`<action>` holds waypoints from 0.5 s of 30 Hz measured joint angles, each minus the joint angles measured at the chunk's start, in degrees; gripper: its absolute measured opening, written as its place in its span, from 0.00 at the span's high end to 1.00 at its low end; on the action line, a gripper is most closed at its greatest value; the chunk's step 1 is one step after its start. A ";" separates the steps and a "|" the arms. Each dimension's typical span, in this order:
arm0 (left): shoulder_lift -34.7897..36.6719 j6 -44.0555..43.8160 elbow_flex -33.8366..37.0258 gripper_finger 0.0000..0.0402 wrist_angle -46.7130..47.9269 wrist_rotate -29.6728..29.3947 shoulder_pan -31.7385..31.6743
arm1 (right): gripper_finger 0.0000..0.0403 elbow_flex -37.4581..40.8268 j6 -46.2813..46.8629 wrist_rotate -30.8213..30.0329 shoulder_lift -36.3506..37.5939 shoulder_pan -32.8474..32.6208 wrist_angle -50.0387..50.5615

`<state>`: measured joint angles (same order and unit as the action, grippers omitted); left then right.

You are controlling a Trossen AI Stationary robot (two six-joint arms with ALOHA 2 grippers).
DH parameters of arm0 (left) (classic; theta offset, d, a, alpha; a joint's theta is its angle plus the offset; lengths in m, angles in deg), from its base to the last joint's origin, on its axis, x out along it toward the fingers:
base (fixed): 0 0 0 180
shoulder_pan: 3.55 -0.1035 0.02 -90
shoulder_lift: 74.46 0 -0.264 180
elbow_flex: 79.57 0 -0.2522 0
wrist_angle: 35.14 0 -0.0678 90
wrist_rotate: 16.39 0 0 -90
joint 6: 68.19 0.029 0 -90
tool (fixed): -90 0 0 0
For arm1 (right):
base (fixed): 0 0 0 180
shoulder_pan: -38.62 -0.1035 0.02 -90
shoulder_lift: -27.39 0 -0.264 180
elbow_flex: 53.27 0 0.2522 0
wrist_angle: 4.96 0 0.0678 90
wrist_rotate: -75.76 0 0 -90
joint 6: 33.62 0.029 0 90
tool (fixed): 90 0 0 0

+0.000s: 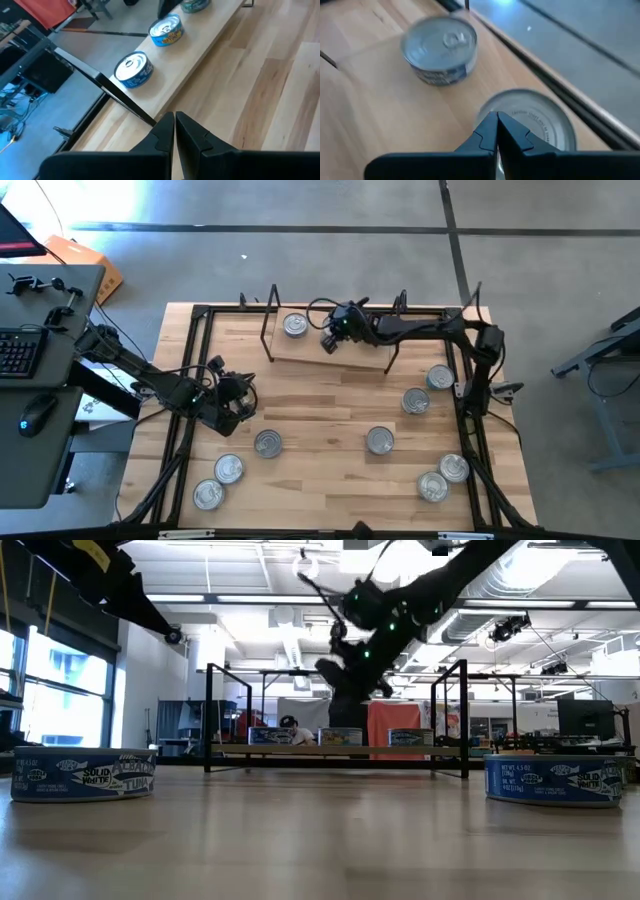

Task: Stack canned seafood by type on shelf
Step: Adjust the yellow-blue tuna can on the shelf

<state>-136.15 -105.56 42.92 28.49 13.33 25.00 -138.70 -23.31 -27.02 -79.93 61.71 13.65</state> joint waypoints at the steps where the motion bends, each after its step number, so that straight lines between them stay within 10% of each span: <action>1: 0.00 0.00 0.00 0.98 0.02 -0.42 0.00 | 1.00 0.01 -0.08 0.61 -0.64 0.50 -0.11; 15: 0.00 -1.03 -0.06 0.98 -0.17 -0.87 -0.02 | 1.00 0.01 -1.29 6.45 -2.66 0.62 0.53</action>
<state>-136.15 -106.59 42.86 28.31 12.46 24.98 -138.69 -24.60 -20.57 -82.59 62.34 14.18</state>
